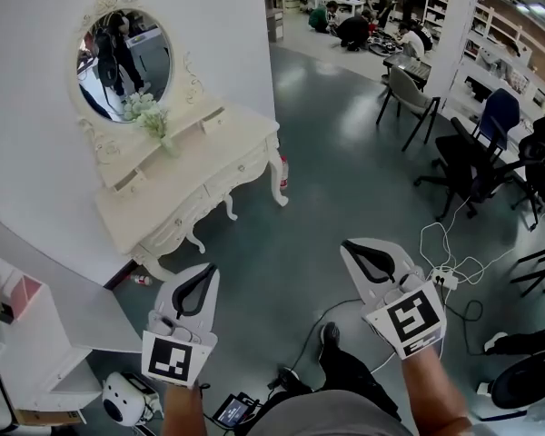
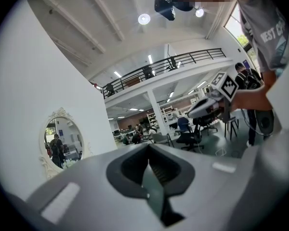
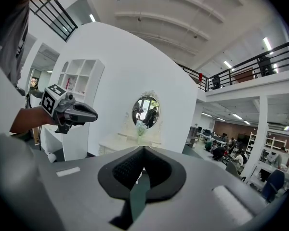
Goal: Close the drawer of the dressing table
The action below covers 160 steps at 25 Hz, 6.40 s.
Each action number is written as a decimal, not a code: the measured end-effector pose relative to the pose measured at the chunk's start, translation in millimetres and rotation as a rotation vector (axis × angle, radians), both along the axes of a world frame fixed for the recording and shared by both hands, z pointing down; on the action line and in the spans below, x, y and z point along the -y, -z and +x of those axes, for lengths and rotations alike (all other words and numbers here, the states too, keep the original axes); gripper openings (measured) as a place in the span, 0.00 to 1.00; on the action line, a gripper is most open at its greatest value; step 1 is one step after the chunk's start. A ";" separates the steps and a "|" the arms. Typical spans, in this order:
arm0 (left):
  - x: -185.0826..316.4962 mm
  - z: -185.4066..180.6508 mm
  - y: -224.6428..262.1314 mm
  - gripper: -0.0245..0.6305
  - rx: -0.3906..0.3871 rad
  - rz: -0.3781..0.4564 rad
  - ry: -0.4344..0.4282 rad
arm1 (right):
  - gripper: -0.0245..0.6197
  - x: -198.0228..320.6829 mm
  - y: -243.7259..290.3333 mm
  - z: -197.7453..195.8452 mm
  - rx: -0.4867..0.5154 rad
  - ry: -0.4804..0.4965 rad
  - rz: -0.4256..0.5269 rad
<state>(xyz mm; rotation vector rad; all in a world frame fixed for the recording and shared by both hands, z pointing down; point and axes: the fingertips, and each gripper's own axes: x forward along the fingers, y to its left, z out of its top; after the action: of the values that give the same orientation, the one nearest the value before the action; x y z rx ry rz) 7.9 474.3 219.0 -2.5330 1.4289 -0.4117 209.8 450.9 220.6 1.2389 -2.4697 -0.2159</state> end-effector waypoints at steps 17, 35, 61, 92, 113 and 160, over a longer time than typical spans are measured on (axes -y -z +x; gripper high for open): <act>121.3 12.7 -0.8 0.04 0.029 -0.015 0.160 | 0.04 154.2 -7.9 6.1 0.033 0.160 -0.014; 197.5 35.4 -3.3 0.04 0.062 -0.034 0.316 | 0.04 265.9 -12.7 17.4 0.077 0.306 -0.014; 338.9 26.6 -17.6 0.04 0.042 -0.052 0.115 | 0.04 359.1 -20.7 30.9 0.032 0.105 -0.038; 433.3 -134.2 -3.1 0.04 -0.024 -0.003 0.011 | 0.04 436.0 3.4 -129.8 -0.036 0.015 0.003; 541.4 -193.8 -14.8 0.04 0.021 -0.064 0.372 | 0.04 627.0 -20.1 -228.1 0.028 0.401 -0.050; 704.3 -237.7 -130.0 0.04 0.006 -0.221 0.497 | 0.04 829.8 -182.4 -325.3 -0.030 0.539 -0.251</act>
<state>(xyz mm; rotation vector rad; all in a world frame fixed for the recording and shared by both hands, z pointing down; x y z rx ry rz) -229.8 -230.0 349.0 -2.2977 2.1156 -0.6867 -115.5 -378.9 402.9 0.4523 -2.6532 -0.0556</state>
